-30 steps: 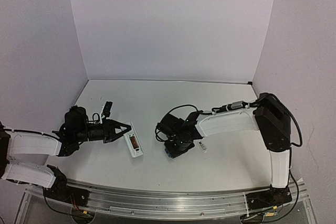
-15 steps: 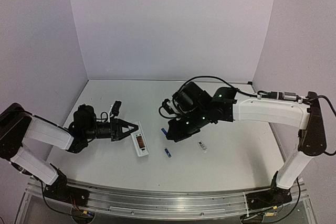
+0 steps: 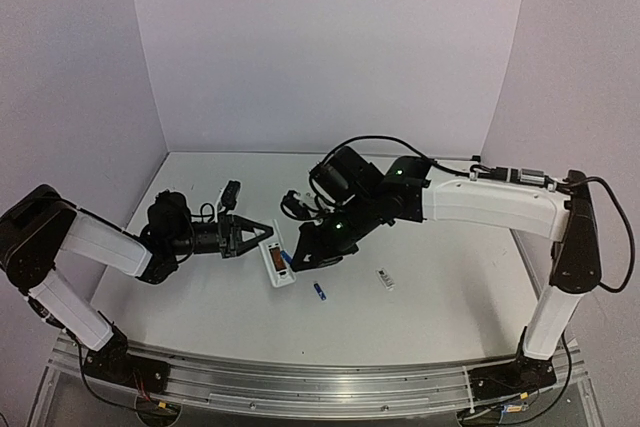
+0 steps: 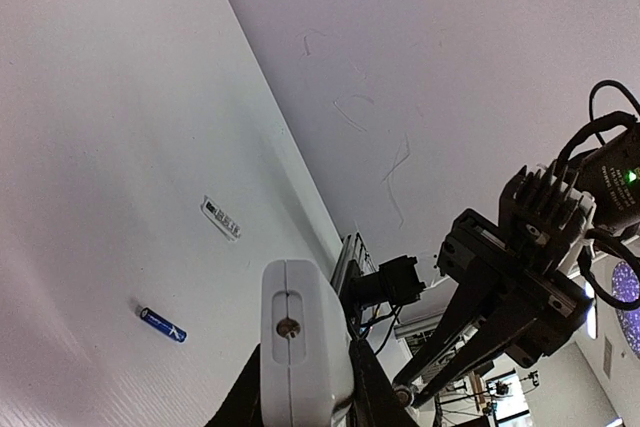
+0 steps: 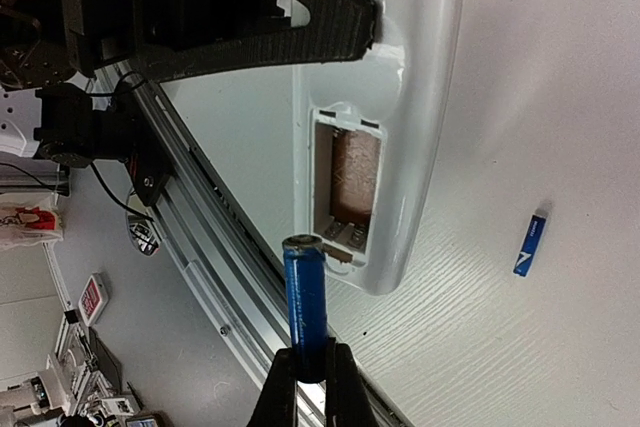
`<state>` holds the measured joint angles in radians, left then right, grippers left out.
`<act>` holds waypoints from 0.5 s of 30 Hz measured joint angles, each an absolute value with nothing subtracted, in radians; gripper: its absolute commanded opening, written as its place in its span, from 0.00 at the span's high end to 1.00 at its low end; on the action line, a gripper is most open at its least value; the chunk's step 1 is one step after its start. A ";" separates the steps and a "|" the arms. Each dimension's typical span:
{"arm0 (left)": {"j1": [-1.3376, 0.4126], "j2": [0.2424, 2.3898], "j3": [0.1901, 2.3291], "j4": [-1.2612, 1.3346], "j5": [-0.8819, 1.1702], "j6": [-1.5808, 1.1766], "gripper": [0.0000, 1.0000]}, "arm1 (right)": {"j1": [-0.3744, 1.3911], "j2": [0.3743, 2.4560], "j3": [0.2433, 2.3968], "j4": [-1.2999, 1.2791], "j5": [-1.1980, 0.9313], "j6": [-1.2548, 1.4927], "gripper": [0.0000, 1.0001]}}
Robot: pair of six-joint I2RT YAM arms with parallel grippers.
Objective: Load the batteries into the remote control
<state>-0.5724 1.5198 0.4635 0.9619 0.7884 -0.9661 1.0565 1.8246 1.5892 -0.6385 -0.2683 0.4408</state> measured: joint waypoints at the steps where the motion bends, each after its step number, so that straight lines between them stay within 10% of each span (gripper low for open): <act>1: -0.576 1.525 0.465 0.967 0.786 -0.969 1.00 | 1.056 1.832 1.595 -0.639 -0.272 0.441 1.00; 15: -0.602 1.541 0.471 0.997 0.773 -0.997 1.00 | 1.056 1.884 1.619 -0.651 -0.272 0.453 1.00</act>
